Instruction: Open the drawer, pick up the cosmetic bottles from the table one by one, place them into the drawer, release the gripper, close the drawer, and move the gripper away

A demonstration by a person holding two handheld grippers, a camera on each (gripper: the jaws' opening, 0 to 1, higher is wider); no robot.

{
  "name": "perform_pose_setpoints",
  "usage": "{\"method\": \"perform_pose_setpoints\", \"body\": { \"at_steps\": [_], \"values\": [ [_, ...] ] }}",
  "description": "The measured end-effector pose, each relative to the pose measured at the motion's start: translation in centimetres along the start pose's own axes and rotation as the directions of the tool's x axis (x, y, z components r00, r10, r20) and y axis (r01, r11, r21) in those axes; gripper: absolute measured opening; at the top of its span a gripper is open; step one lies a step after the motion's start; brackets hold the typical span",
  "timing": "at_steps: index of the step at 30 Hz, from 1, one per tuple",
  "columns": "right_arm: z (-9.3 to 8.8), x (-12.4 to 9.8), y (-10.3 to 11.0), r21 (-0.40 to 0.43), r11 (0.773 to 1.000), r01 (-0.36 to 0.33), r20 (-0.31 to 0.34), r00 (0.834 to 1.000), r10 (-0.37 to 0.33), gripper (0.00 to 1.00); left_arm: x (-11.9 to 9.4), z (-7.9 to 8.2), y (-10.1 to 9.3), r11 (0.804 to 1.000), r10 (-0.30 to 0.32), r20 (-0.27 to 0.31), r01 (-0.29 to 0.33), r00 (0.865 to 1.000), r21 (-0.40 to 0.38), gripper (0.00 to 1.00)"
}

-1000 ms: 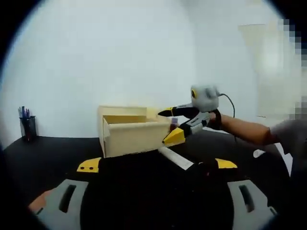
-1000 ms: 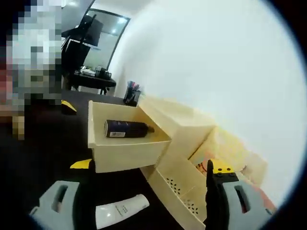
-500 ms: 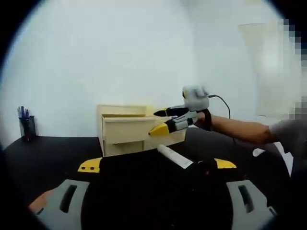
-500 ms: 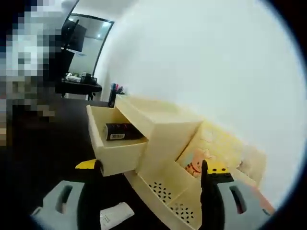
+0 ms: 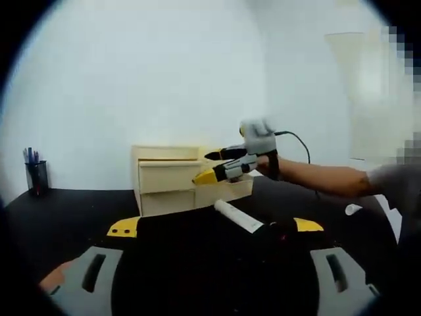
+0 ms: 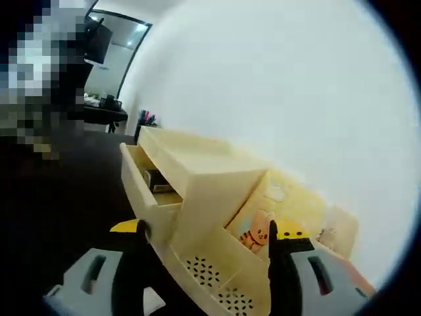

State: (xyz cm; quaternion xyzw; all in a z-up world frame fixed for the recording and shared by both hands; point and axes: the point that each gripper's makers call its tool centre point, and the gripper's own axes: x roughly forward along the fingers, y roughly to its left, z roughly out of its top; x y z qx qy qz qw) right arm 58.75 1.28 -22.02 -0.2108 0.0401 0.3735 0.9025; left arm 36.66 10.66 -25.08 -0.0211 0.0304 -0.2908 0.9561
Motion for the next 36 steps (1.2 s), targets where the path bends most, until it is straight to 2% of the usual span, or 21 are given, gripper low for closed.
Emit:
{"method": "perform_pose_setpoints", "body": {
  "at_steps": [4,13,19,22,25,27,30,33,34,36],
  "values": [
    [0.2,1.6,-2.0,0.015,1.0,0.013,-0.008,1.0,-0.013,0.71,0.0,0.0,0.0,1.0,-0.001,-0.003,0.001,1.0,0.004,0.84],
    [-0.6,1.1,-1.2,0.062,0.997,0.037,-0.014,0.999,-0.037,0.71,0.1,0.0,0.2,1.0,-0.002,-0.01,0.002,1.0,0.012,0.83],
    [-1.0,0.8,-0.6,0.09,0.995,0.035,-0.017,0.999,-0.033,0.76,0.1,-0.2,0.4,1.0,0.001,-0.018,0.0,1.0,0.02,0.82],
    [-1.0,0.3,0.0,0.095,0.995,0.021,-0.007,1.0,-0.02,0.71,0.1,-0.2,0.4,1.0,0.0,-0.015,0.0,1.0,0.013,0.82],
    [0.3,-0.9,0.8,0.149,0.989,-0.018,0.043,0.999,0.011,0.7,0.3,-0.7,0.6,1.0,-0.001,-0.022,0.0,1.0,-0.005,0.81],
    [0.9,-2.2,1.0,0.147,0.989,-0.028,0.044,0.999,0.022,0.69,0.5,-1.5,0.6,1.0,0.0,-0.046,0.0,0.999,-0.008,0.8],
    [2.2,-4.6,1.5,0.088,0.995,-0.045,0.059,0.997,0.04,0.69,0.8,-3.1,0.5,1.0,0.002,-0.1,-0.002,0.995,0.0,0.78],
    [3.2,-6.9,1.8,0.061,0.996,-0.059,0.071,0.996,0.054,0.68,0.8,-3.9,0.4,1.0,0.004,-0.129,-0.003,0.992,0.01,0.78],
    [3.4,-7.8,2.1,0.052,0.996,-0.071,0.075,0.995,0.067,0.69,0.7,-4.0,0.4,1.0,0.007,-0.133,-0.005,0.991,0.01,0.77],
    [3.3,-9.3,3.0,0.047,0.991,-0.128,0.06,0.99,0.125,0.79,0.5,-3.9,0.4,1.0,0.01,-0.133,-0.008,0.991,0.012,0.76]
  ]
}}
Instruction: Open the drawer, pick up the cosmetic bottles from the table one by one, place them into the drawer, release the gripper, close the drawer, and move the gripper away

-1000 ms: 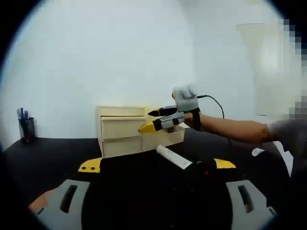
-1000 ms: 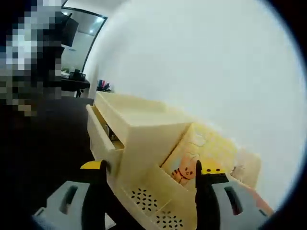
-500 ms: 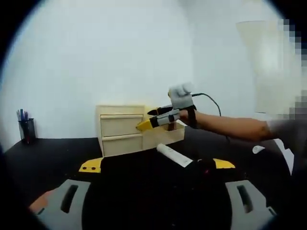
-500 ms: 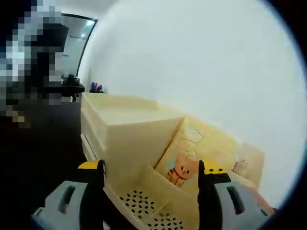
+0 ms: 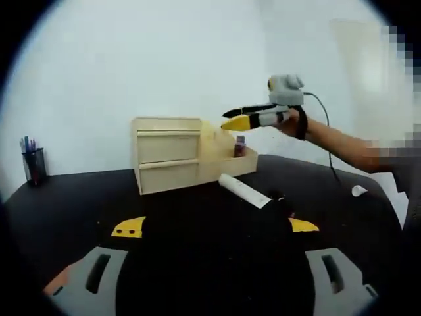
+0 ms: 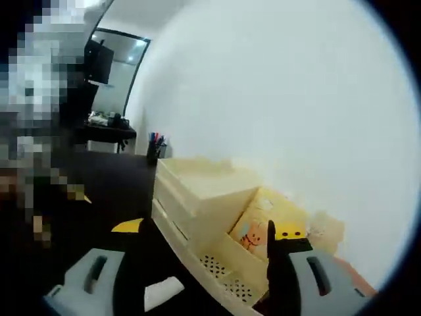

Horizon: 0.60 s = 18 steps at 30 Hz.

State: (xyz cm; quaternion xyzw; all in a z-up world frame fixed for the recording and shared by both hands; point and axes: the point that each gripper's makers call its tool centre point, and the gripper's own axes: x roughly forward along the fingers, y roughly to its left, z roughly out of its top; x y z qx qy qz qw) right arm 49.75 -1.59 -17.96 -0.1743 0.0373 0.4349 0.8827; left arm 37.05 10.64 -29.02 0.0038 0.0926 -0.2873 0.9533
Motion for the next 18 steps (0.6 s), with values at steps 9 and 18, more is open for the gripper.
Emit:
{"method": "perform_pose_setpoints", "body": {
  "at_steps": [9,18],
  "values": [
    [-1.0,-6.8,1.4,-0.016,1.0,-0.022,-0.048,0.999,0.021,0.84,-0.1,0.2,0.0,1.0,-0.003,0.023,0.004,1.0,-0.028,0.75],
    [0.7,-14.4,2.6,-0.044,0.999,0.027,-0.024,0.999,-0.028,0.82,0.2,-0.1,-0.5,1.0,-0.023,0.007,0.023,1.0,-0.014,0.75]
  ]
}}
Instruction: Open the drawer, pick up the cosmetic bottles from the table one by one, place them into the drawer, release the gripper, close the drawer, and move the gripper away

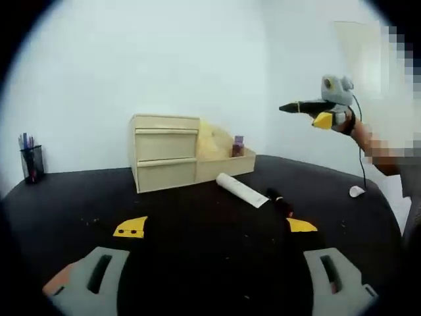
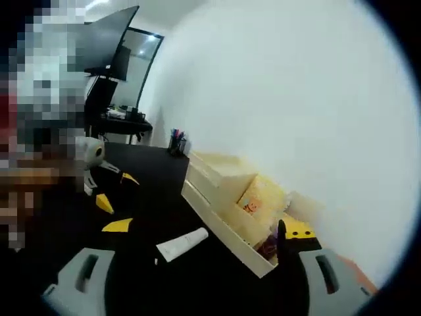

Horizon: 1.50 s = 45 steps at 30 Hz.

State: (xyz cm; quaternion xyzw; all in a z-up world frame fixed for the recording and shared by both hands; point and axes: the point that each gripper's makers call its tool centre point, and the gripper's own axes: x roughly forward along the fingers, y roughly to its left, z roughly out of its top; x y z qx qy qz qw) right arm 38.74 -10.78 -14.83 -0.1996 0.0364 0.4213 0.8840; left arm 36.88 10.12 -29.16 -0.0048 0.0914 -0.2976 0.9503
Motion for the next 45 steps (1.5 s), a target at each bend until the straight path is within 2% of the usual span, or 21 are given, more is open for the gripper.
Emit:
{"method": "perform_pose_setpoints", "body": {
  "at_steps": [2,4,10,14,17,23,27,30,33,39,45],
  "values": [
    [0.3,-1.4,0.2,-0.005,1.0,0.009,0.008,1.0,-0.009,0.81,-0.1,0.1,-0.1,1.0,0.0,0.004,0.0,1.0,-0.002,0.75],
    [0.4,-3.0,0.5,-0.006,1.0,0.019,0.017,1.0,-0.019,0.81,-0.2,-0.4,0.4,0.999,0.032,-0.022,-0.032,0.999,-0.007,0.75],
    [-0.6,-6.6,1.8,0.036,0.999,0.021,0.047,0.999,-0.023,0.8,-0.5,-0.2,0.3,0.999,0.04,-0.003,-0.04,0.999,-0.008,0.75],
    [-2.4,-8.4,2.3,0.074,0.997,0.034,0.045,0.998,-0.037,0.8,-0.4,-0.7,0.5,0.999,0.047,-0.018,-0.047,0.999,-0.002,0.75],
    [-4.1,-11.0,2.8,0.084,0.995,0.054,0.026,0.998,-0.057,0.8,-0.2,-1.1,0.4,0.999,0.049,-0.038,-0.049,0.998,0.01,0.75],
    [-5.5,-16.5,3.8,0.107,0.989,0.104,0.024,0.994,-0.107,0.78,-0.2,-1.3,0.2,0.999,0.048,-0.051,-0.048,0.998,0.02,0.75],
    [-6.7,-18.7,4.5,0.134,0.982,0.136,0.047,0.989,-0.143,0.75,-0.3,-1.3,0.4,0.999,0.049,-0.051,-0.047,0.997,0.027,0.75],
    [-7.9,-18.4,5.0,0.157,0.979,0.132,0.061,0.988,-0.143,0.75,-0.4,-1.3,0.3,0.998,0.046,-0.047,-0.045,0.998,0.035,0.75],
    [-8.9,-16.9,5.5,0.179,0.977,0.114,0.062,0.99,-0.126,0.75,-0.5,-1.3,0.4,0.998,0.049,-0.041,-0.048,0.998,0.028,0.74],
    [-7.9,-14.2,5.4,0.196,0.977,0.08,0.112,0.988,-0.104,0.74,-0.5,-1.0,0.4,0.999,0.046,-0.022,-0.045,0.999,0.009,0.74],
    [-7.3,-10.7,4.6,0.187,0.981,0.048,0.122,0.99,-0.072,0.74,-0.3,-1.0,0.2,0.999,0.043,-0.026,-0.043,0.999,0.007,0.74]
  ]
}}
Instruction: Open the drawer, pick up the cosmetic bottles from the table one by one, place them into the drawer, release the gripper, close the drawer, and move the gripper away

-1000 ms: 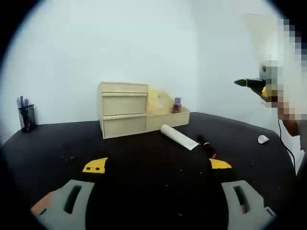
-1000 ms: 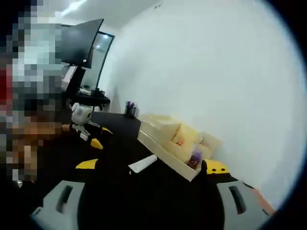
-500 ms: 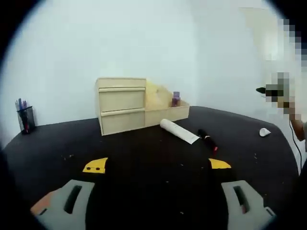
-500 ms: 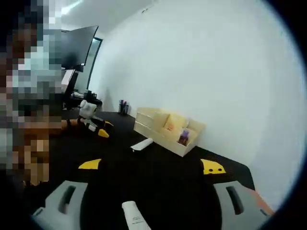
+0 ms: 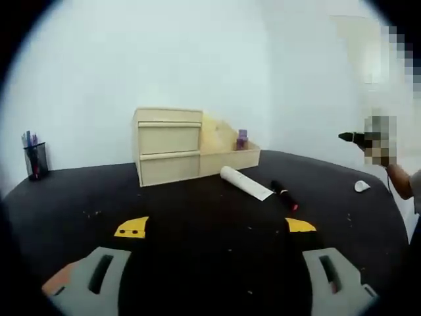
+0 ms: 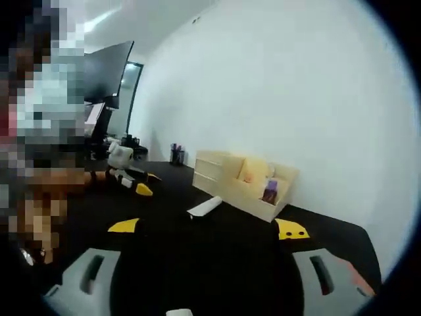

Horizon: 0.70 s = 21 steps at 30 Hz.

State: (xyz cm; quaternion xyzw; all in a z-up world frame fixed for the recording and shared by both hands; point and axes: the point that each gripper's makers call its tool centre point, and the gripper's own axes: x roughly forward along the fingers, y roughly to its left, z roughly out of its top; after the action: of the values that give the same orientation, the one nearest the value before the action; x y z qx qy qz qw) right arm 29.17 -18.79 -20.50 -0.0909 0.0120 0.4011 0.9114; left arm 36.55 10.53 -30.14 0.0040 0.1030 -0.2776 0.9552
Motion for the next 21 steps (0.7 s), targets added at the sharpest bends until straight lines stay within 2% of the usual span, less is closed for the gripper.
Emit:
{"method": "perform_pose_setpoints", "body": {
  "at_steps": [6,7,12,16,21],
  "values": [
    [-0.7,2.9,0.2,-0.028,0.999,-0.021,0.002,1.0,0.021,0.74,0.2,0.1,-0.2,1.0,-0.006,0.001,0.006,1.0,-0.004,0.74],
    [-1.0,3.6,0.3,-0.039,0.999,-0.022,-0.013,1.0,0.022,0.74,0.2,0.1,-0.1,1.0,-0.007,0.003,0.007,1.0,-0.007,0.74],
    [-3.0,4.9,1.4,-0.162,0.986,-0.038,-0.076,0.997,0.026,0.75,0.1,0.4,-0.3,0.999,-0.006,0.028,0.007,1.0,-0.034,0.74],
    [-4.2,5.1,2.1,-0.172,0.983,-0.066,-0.088,0.995,0.052,0.76,0.4,0.1,-0.3,1.0,-0.005,0.015,0.005,1.0,-0.027,0.74],
    [-5.7,4.9,1.1,-0.134,0.988,-0.072,-0.096,0.994,0.06,0.74,0.5,-0.2,-0.1,1.0,0.0,0.003,0.0,1.0,-0.024,0.74]
  ]
}}
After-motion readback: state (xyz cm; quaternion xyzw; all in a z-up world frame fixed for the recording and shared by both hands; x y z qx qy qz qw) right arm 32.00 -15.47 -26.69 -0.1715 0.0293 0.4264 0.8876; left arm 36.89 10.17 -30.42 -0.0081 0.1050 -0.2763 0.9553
